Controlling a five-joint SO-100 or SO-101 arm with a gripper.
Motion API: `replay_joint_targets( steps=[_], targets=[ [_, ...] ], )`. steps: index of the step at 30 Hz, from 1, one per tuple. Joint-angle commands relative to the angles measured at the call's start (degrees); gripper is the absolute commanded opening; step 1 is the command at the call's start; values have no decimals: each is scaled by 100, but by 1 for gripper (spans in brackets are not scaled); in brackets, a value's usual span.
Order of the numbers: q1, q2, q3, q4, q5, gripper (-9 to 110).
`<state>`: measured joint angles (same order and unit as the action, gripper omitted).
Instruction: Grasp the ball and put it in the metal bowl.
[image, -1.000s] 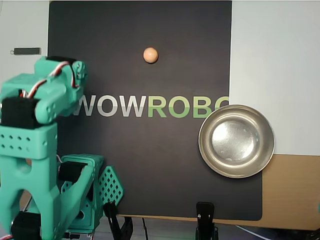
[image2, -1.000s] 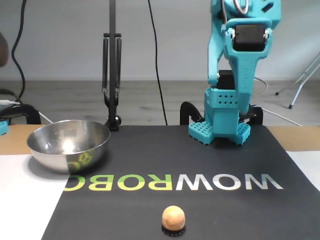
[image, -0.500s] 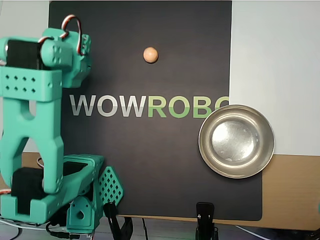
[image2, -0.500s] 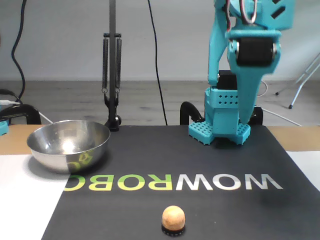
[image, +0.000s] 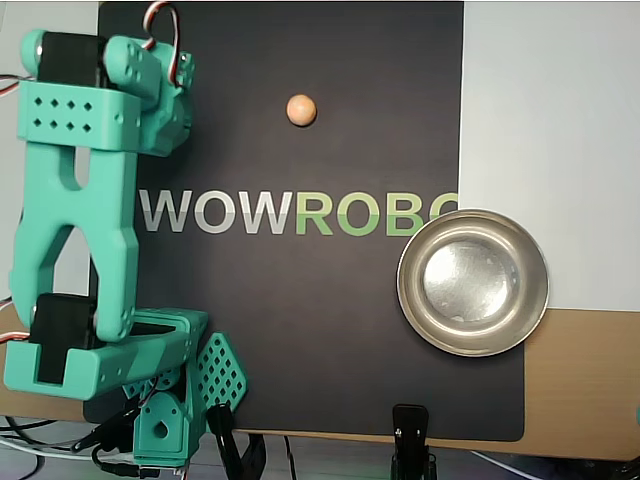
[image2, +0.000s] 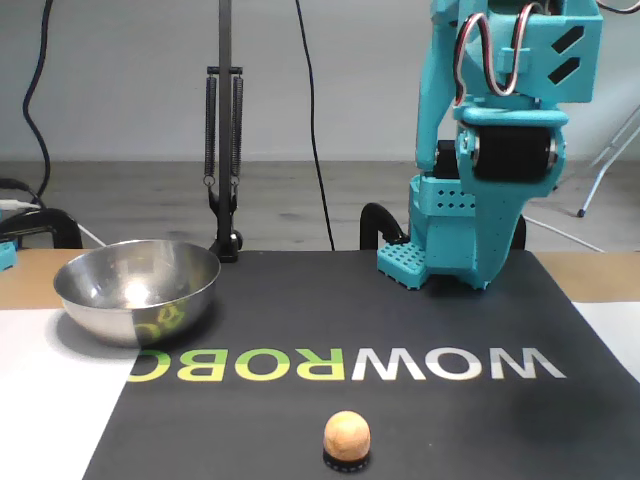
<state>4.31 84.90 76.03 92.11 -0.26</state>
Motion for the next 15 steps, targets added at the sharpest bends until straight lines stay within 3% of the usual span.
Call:
replay_joint_targets(
  steps=[1,15],
  targets=[
    [18,26,-237,-44,-26,0],
    [44,26,-158,-62,-18,0]
  ],
)
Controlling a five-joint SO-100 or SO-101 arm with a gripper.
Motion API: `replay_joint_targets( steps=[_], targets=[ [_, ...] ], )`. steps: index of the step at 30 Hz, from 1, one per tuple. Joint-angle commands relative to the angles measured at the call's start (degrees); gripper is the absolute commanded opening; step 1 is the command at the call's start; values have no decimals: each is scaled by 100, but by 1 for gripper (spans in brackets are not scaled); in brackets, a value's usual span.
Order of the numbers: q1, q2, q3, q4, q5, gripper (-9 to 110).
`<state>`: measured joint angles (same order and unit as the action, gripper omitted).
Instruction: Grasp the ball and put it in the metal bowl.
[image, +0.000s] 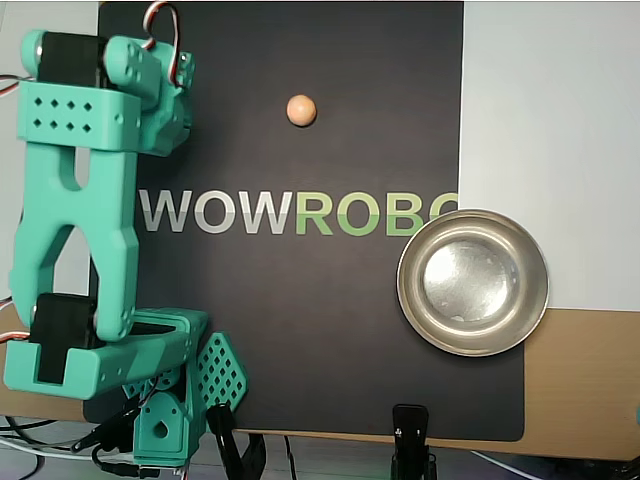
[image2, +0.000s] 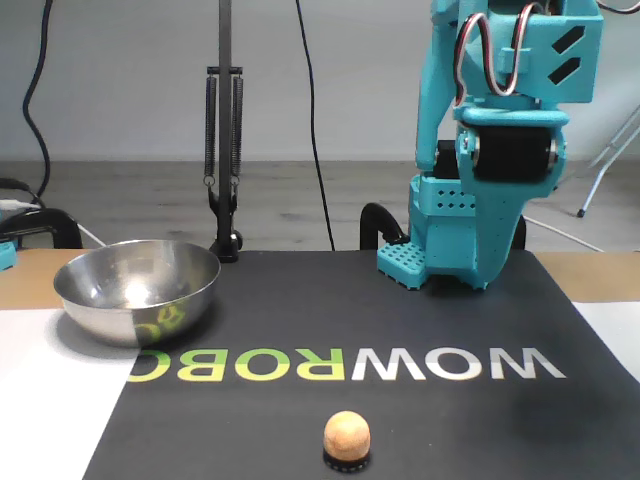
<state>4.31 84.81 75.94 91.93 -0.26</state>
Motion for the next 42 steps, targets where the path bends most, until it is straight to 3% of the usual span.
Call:
replay_joint_targets(
  steps=[1,22,42],
  targets=[
    [44,35,-149,-44,-18,0],
    [53,26,-141,-44,9,1],
    [773,-404,-167,-580,9,0]
  ],
)
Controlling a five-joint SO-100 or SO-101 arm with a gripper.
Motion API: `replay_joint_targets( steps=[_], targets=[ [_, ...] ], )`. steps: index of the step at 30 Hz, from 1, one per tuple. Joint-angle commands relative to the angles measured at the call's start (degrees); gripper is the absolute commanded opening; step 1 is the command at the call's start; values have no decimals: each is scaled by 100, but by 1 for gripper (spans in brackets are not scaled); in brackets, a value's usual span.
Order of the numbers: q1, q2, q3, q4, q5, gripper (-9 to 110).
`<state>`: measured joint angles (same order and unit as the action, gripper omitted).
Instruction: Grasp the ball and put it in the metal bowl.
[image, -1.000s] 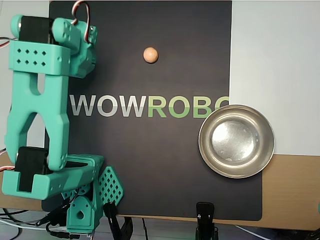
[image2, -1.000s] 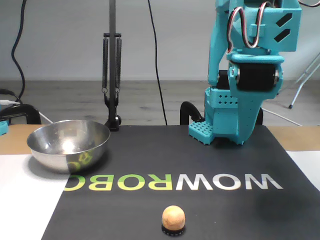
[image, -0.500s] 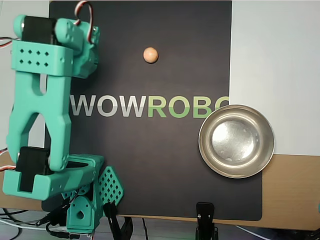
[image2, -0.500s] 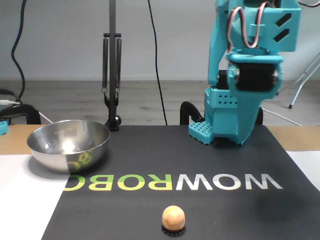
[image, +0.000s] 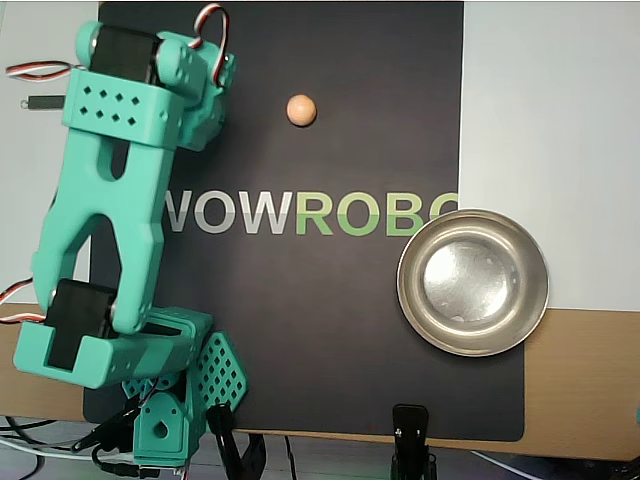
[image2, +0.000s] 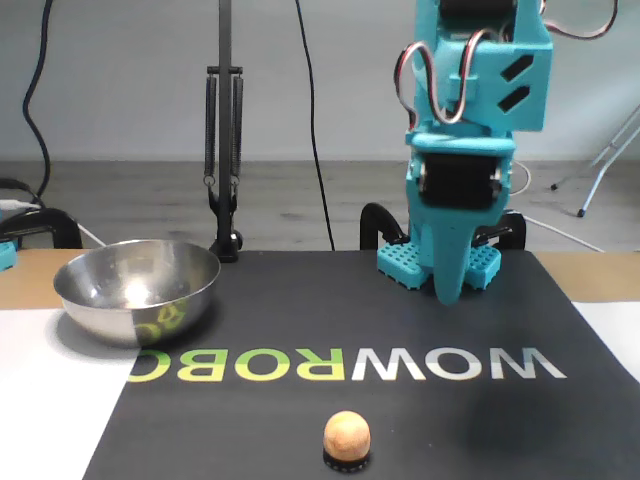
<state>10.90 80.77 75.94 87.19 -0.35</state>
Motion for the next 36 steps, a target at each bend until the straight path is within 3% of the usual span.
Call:
replay_joint_targets(
  steps=[1,36],
  targets=[
    [158,-26,-167,-149,9,0],
    [1002,-316,-229,-765,-18,0]
  ],
)
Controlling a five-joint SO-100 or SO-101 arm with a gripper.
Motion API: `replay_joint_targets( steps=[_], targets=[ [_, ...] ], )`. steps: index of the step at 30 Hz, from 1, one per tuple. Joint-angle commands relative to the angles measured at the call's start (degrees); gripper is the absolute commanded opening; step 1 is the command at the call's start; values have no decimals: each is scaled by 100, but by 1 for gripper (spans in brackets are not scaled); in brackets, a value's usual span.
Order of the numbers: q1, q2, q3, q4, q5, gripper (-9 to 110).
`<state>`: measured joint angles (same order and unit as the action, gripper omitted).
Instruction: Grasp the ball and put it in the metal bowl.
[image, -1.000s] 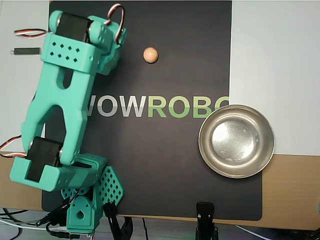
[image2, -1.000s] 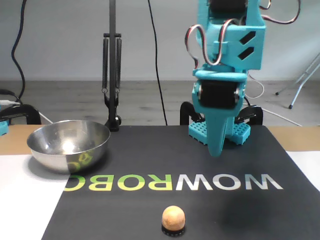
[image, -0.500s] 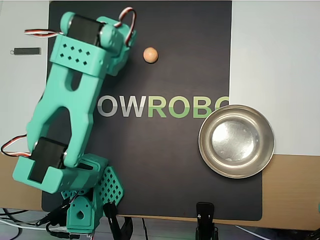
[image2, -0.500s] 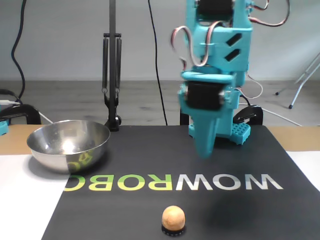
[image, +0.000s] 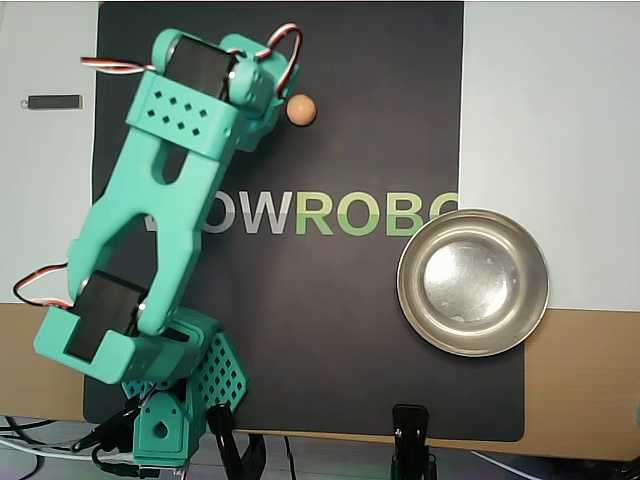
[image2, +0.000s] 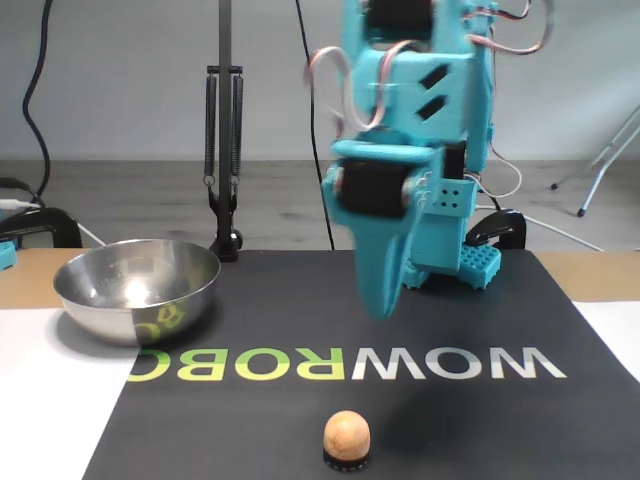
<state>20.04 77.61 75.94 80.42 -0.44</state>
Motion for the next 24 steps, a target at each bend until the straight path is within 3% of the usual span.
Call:
replay_joint_targets(
  steps=[1,24],
  targets=[
    [97,-44,-229,-149,-9,0],
    [545,-650,-668,-439,-9,0]
  ],
)
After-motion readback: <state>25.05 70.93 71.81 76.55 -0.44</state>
